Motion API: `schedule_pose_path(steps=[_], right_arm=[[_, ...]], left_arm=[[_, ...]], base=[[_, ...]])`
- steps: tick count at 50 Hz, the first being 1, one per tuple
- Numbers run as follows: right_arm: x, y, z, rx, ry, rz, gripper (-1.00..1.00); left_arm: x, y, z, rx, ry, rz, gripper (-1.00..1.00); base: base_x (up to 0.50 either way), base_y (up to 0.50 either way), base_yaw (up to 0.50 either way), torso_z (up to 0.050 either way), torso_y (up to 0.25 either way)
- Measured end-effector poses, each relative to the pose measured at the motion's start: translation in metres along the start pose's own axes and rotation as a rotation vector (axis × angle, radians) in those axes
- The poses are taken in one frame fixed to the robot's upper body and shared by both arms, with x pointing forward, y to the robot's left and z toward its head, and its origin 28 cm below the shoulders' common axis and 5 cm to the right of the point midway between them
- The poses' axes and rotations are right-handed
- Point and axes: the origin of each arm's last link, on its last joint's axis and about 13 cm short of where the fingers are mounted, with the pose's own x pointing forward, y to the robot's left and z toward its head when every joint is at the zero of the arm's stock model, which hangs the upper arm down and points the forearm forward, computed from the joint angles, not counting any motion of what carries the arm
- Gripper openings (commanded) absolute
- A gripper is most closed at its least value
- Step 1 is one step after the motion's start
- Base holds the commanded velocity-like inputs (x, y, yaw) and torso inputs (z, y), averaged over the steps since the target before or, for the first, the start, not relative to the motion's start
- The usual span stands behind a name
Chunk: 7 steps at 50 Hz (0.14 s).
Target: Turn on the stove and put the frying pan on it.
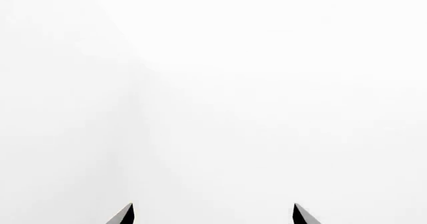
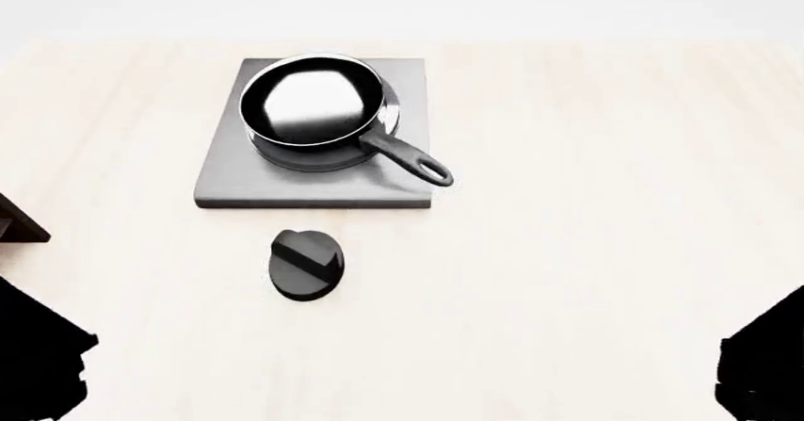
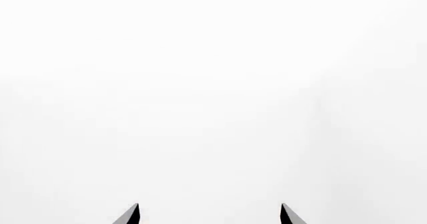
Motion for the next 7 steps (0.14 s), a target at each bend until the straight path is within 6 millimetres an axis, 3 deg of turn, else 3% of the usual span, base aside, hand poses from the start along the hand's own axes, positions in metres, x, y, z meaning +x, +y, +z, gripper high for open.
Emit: schedule_pose_path(steps=[7], right_arm=[[0.0,-0.006,0.015,0.05,-0.132,-0.098,1.0]], left_arm=[[-0.001,0.003,0.011,-0.009,-0.116,0.037,1.0]], base=[[0.0,0.0,0.0,0.0,0.0]])
